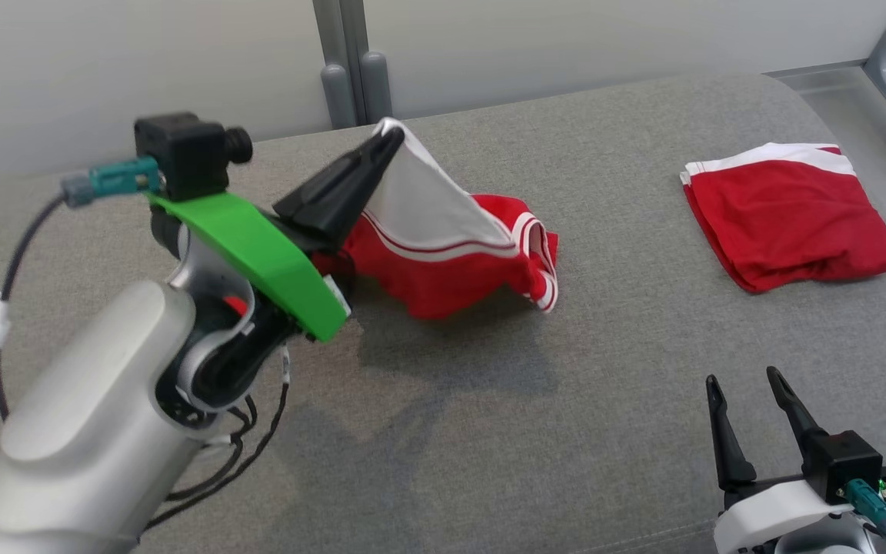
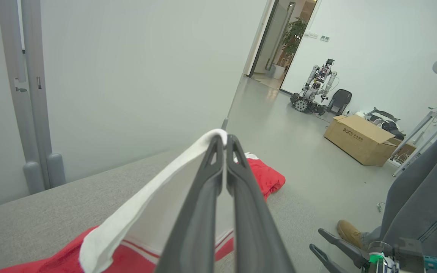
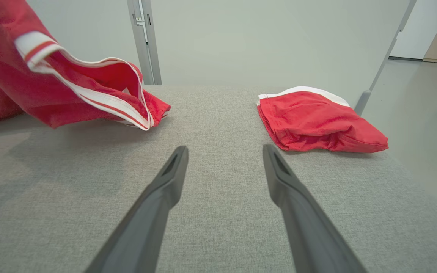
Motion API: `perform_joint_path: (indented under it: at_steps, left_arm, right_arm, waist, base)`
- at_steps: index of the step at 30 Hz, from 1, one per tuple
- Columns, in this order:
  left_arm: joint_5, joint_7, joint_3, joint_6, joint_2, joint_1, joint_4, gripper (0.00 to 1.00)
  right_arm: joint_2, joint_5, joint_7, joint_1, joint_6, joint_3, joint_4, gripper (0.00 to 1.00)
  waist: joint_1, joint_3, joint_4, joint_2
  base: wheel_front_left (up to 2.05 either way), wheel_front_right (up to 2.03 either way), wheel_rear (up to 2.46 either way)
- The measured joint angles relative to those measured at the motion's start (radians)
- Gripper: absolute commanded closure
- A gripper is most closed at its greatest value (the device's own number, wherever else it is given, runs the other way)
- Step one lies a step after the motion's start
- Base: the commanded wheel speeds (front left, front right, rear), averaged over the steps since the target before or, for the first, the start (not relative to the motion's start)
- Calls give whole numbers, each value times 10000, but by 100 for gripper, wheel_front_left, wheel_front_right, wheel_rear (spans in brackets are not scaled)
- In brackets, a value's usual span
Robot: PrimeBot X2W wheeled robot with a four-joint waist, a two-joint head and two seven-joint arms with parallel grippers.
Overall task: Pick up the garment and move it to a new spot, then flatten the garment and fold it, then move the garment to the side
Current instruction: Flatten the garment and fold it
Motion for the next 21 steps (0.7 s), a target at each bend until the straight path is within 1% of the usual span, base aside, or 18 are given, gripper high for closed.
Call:
perform_joint_path:
  at_steps: [2, 5, 6, 8, 10, 13, 15, 18, 21]
  left_arm:
    - [-142, 602, 142, 316, 203, -559, -408, 100]
    - [-410, 1381, 345, 750, 217, -1346, -897, 100]
    - [-663, 1824, 451, 1064, 81, -1839, -1108, 100]
    - [-966, 2238, 523, 1452, -201, -2276, -1122, 100]
    - [-959, 2654, 341, 1730, -439, -2715, -1041, 100]
    - [-786, 3139, -61, 2065, -834, -3292, -608, 100]
    - [-635, 3315, -301, 2194, -1089, -3657, -153, 100]
    - [-134, 3285, -516, 2295, -1313, -4201, 732, 100]
    - [-36, 2982, -424, 2525, -1647, -4448, 1827, 100]
  right_arm:
    - [0, 6, 0, -39, 2, 23, 10, 0]
    - [2, 48, 0, -192, 2, 35, 6, 0]
    - [-2, 105, 0, -244, 2, 35, 10, 0]
    - [0, 142, 0, -330, 2, 29, 21, 0]
    - [-2, 207, 0, -426, 0, 44, 36, 0]
    - [0, 420, 0, -621, 0, 136, 71, 0]
    - [-4, 573, 0, -814, 0, 230, 71, 0]
    - [-4, 798, 0, -1203, 0, 512, 69, 0]
    - [2, 1080, 0, -1563, 2, 746, 65, 0]
  waist:
    - [0, -5, -16, 0]
    - [0, -4, -89, 0]
    - [0, 10, -151, 0]
    - [0, 28, -215, 0]
    - [0, 51, -282, 0]
    - [0, 114, -420, 0]
    - [0, 207, -523, 0]
    - [0, 474, -674, 0]
    - [0, 822, -861, 0]
  base:
    - [0, 0, 0]
    - [0, 0, 0]
    - [0, 0, 0]
    - [0, 0, 0]
    - [0, 0, 0]
    - [0, 0, 0]
    - [0, 0, 0]
    - [0, 0, 0]
    - [0, 0, 0]
